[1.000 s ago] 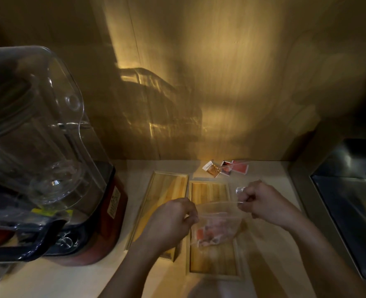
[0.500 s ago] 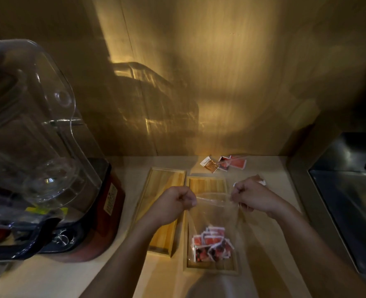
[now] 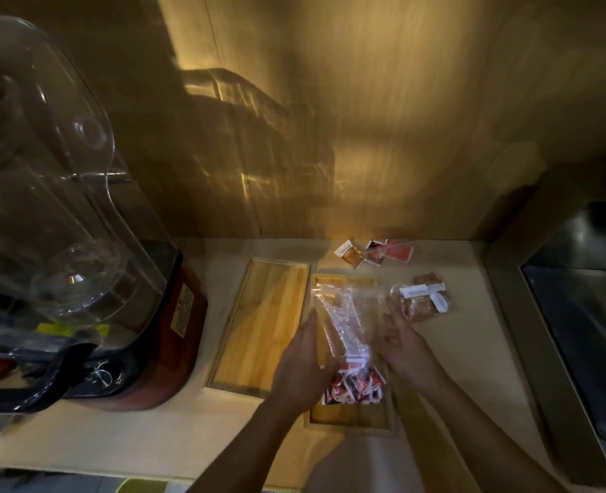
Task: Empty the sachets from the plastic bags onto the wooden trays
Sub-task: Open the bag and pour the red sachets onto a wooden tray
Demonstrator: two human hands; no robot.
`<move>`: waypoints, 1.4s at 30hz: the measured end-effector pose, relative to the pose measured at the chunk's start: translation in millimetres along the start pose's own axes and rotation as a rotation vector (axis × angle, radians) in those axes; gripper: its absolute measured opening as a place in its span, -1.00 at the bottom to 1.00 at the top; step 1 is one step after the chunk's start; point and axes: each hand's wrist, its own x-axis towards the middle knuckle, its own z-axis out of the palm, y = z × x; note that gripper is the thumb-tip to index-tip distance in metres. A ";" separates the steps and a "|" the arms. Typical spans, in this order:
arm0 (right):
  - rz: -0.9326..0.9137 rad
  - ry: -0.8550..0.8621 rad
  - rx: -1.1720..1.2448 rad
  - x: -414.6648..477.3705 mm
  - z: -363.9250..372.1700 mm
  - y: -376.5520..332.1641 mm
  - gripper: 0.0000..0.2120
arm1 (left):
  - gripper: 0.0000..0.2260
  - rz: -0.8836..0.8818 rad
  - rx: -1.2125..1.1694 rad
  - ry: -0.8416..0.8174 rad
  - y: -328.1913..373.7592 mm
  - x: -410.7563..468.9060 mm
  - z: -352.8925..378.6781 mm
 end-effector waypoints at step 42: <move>0.015 0.081 -0.086 -43.8 22.5 25.8 -0.55 | -0.88 -0.151 -0.128 0.145 -11.7 -27.5 1.9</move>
